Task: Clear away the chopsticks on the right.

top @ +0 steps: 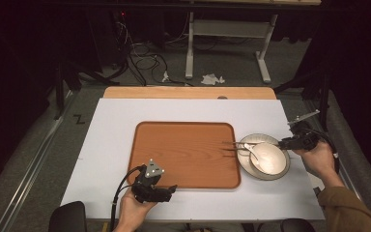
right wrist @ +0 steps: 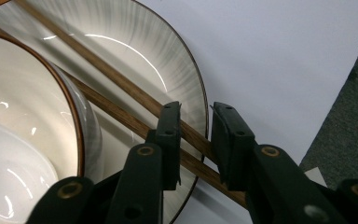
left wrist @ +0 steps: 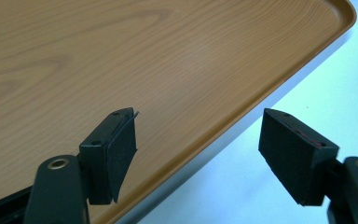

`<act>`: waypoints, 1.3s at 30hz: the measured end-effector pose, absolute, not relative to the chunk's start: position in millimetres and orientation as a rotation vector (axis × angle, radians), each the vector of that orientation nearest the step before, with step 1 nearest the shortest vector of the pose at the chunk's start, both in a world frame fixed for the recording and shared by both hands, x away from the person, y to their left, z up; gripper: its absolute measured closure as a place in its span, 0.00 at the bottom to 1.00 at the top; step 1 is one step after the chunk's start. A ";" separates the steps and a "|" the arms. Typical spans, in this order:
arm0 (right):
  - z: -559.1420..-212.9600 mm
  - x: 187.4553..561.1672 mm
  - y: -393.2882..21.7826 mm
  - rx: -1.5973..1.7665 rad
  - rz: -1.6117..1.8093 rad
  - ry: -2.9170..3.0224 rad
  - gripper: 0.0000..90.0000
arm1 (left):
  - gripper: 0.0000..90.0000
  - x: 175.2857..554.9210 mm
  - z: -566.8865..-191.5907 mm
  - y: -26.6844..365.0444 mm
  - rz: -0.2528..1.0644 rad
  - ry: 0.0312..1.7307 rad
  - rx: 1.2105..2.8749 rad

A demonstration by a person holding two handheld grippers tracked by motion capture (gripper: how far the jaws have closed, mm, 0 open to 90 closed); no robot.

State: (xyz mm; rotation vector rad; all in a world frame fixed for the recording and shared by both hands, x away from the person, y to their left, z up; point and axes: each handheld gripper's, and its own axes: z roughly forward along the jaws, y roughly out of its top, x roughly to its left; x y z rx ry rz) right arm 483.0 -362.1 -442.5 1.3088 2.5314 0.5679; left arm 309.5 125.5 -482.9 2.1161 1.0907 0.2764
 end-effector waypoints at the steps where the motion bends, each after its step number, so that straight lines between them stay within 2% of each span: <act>1: -442.4 482.9 -361.8 1.305 0.566 2.535 0.84 | 0.31 309.6 -482.6 125.9 0.277 1.090 2.114; 4: -441.6 482.5 -359.5 1.283 0.541 2.546 0.84 | 0.31 310.2 -482.9 125.4 0.275 1.094 2.114; 7: -442.0 483.6 -358.0 1.279 0.528 2.543 0.77 | 0.31 310.0 -483.9 123.5 0.275 1.090 2.121; 17: -440.4 484.3 -358.9 1.286 0.518 2.564 0.87 | 0.31 309.9 -484.8 122.8 0.272 1.084 2.132; 20: -440.6 483.6 -358.9 1.286 0.526 2.561 0.87 | 0.31 310.1 -485.1 122.3 0.268 1.084 2.134; 23: -443.0 484.3 -355.2 1.268 0.510 2.559 0.81 | 0.31 310.2 -485.8 120.0 0.262 1.080 2.137; 26: -443.7 485.8 -353.0 1.261 0.504 2.558 0.82 | 0.31 309.5 -486.1 120.0 0.263 1.080 2.137; 32: -441.5 481.0 -352.5 1.209 0.458 2.567 0.92 | 0.31 310.4 -485.8 121.0 0.264 1.082 2.137; 34: -442.3 480.6 -352.9 1.209 0.466 2.562 0.92 | 0.31 310.4 -486.0 120.5 0.267 1.077 2.146; 36: -444.9 482.3 -350.4 1.206 0.455 2.570 0.88 | 0.31 310.3 -486.1 120.4 0.267 1.081 2.139; 39: -448.7 483.6 -344.9 1.184 0.423 2.578 0.90 | 0.31 310.4 -485.4 121.7 0.268 1.083 2.137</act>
